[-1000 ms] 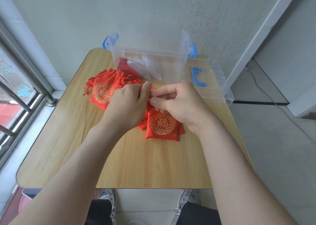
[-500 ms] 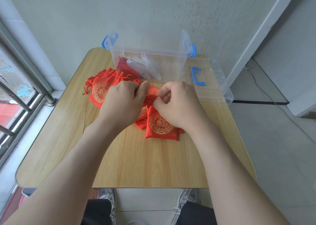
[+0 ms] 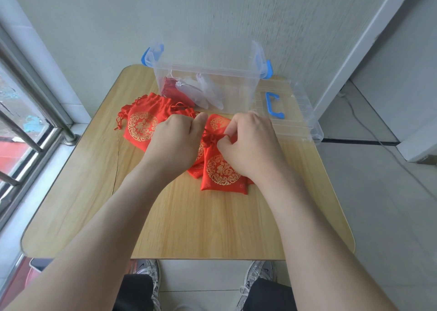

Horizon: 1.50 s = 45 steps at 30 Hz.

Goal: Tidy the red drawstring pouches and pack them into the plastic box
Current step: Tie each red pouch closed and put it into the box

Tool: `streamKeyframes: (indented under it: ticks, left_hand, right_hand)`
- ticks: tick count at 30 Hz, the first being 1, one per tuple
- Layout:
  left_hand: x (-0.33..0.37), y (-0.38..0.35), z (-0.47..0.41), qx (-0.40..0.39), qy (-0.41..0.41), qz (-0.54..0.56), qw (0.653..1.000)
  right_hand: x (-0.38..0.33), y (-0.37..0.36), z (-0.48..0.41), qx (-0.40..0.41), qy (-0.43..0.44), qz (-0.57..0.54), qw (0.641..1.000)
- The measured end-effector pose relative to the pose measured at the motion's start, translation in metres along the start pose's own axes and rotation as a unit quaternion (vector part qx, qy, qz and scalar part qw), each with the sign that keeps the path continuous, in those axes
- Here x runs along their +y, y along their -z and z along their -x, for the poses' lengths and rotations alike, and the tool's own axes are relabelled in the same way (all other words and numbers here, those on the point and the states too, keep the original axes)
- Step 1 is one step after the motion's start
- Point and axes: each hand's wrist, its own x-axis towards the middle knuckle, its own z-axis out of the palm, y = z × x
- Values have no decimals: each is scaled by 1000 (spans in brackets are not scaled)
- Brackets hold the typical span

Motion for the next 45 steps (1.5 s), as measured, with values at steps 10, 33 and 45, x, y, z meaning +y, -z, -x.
streamKeyframes:
  ticks: [10, 33, 45]
  left_hand:
    - [4, -6, -2, -15, 27, 99, 995]
    - [-20, -7, -28, 81, -4, 65, 995]
    - [-24, -26, -27, -97, -65, -118, 986]
  right_hand:
    - [-8, 3, -2, 40, -60, 37, 997]
    - [-23, -8, -50, 236, -128, -345, 899]
    - [-47, -10, -139, 368, -48, -347, 861]
